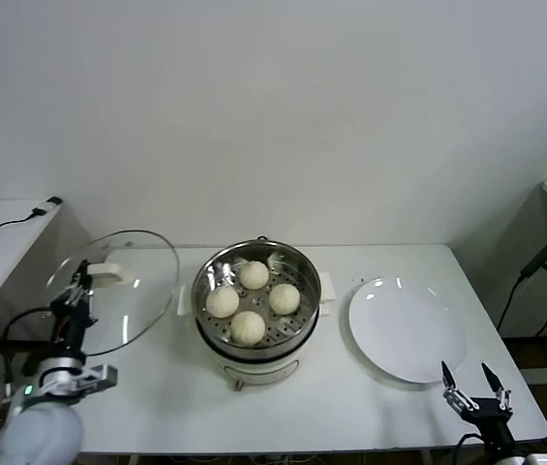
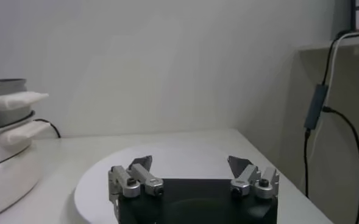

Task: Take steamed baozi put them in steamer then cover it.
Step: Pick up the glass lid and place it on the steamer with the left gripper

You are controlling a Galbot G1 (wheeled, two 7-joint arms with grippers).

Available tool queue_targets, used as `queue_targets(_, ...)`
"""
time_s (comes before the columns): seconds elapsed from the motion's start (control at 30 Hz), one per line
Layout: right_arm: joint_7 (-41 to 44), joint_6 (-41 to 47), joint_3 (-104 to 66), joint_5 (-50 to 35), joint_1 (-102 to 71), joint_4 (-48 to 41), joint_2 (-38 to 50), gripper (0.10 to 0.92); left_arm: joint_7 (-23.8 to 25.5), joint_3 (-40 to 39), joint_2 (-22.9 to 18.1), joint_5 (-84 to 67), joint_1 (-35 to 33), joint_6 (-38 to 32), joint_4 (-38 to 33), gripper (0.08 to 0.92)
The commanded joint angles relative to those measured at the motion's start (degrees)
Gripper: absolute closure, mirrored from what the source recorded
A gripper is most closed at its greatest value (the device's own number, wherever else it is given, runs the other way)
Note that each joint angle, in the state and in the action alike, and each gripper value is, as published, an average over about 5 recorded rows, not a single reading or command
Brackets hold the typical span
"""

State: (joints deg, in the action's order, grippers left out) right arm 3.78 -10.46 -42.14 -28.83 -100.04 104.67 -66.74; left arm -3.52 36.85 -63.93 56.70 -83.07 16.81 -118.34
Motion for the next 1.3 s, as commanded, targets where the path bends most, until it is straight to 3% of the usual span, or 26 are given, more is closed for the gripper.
queue_targets(0.03, -0.82, 3.08, 0.19, 4.33, -0.44, 3.64, -0.30, 0.203, 10.98, -22.17, -0.26, 10.67, 9.73, 18.90, -8.60, 0.859)
queue_targets(0.3, -0.85, 2.83, 1.14, 5.43, 0.44, 2.31, -1.02, 0.203, 20.97, -33.13, -7.41, 21.47, 15.70, 24.58, -7.00, 0.859)
queue_targets(0.57, -0.96, 2.73, 1.37, 6.80, 0.20, 2.32, -2.24, 0.203, 23.67, -37.83, -11.09, 26.88, 19.75, 26.00, -2.59, 0.859)
queue_targets(1.03, -0.98, 1.42, -1.07, 6.70, -2.26, 3.18, -2.81, 0.203, 22.36, -42.02, -20.38, 33.43, 22.66, 25.75, 5.73, 0.859)
queue_targets(1.3, -0.91, -0.37, -1.76, 6.27, -4.22, 2.91, -3.06, 0.203, 19.03, -41.35, -20.86, 34.27, 22.32, 22.17, 9.74, 0.859)
